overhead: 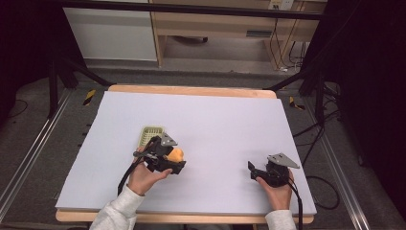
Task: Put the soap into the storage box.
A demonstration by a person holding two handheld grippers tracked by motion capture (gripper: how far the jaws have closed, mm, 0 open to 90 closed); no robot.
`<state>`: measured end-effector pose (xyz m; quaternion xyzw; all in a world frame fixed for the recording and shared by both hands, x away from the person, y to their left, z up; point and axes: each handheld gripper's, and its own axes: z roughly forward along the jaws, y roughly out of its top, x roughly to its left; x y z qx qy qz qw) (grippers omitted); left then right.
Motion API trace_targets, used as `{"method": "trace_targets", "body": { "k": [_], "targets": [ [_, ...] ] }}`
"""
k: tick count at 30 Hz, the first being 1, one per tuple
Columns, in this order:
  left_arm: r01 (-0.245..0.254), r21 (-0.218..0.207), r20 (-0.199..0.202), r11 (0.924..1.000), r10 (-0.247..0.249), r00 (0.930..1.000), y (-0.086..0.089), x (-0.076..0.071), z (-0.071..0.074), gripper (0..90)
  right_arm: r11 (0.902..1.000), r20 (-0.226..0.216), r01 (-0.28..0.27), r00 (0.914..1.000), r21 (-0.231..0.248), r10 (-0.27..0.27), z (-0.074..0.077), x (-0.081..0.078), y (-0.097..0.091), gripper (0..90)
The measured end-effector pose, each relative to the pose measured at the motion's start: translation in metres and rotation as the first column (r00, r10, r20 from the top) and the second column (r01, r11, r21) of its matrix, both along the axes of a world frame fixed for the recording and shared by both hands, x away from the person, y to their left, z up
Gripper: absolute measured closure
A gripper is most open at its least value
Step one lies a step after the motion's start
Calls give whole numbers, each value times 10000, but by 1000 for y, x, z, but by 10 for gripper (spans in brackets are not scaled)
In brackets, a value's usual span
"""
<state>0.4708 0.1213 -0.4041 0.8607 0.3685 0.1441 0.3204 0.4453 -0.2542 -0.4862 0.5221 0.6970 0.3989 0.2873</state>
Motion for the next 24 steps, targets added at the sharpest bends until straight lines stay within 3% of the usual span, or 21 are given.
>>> {"method": "trace_targets", "body": {
  "k": [8, 24],
  "targets": [
    [-319, 57, 38, 9995, 319, 9995, 14, 7, 6, 254, 10000, -58, -58, 10000, 59, 59, 0, 0, 0, 146],
    [-1259, -111, 160, 9920, 1261, 9919, 44, 25, 18, 255, 9999, -106, -47, 9999, 103, 49, 0, 0, 0, 139]
  ]
}}
